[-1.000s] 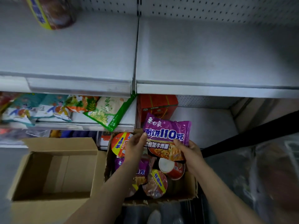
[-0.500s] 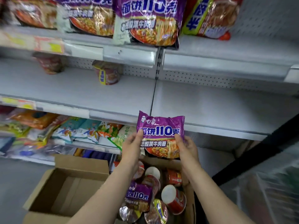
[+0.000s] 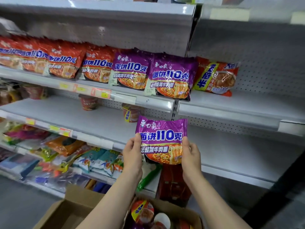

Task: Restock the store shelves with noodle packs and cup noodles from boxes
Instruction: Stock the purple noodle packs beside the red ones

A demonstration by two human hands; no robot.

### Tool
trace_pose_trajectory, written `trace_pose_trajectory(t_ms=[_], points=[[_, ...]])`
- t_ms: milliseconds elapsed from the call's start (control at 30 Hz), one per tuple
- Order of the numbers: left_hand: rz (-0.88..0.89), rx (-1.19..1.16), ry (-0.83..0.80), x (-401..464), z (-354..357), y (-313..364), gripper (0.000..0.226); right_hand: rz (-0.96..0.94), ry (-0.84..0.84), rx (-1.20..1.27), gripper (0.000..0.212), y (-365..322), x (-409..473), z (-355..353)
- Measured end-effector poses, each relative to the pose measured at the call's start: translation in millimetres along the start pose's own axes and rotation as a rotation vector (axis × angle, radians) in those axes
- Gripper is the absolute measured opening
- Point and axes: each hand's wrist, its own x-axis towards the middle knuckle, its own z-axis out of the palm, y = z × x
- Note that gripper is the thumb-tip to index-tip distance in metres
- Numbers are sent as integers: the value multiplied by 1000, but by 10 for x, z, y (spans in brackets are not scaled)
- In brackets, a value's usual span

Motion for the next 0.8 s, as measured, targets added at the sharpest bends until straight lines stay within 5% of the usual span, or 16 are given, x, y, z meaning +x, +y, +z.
trace_pose_trajectory(t_ms=[800], points=[[279,-58,21,583,-322,1359,22,-265,-43,47,30,-981,91,1100]])
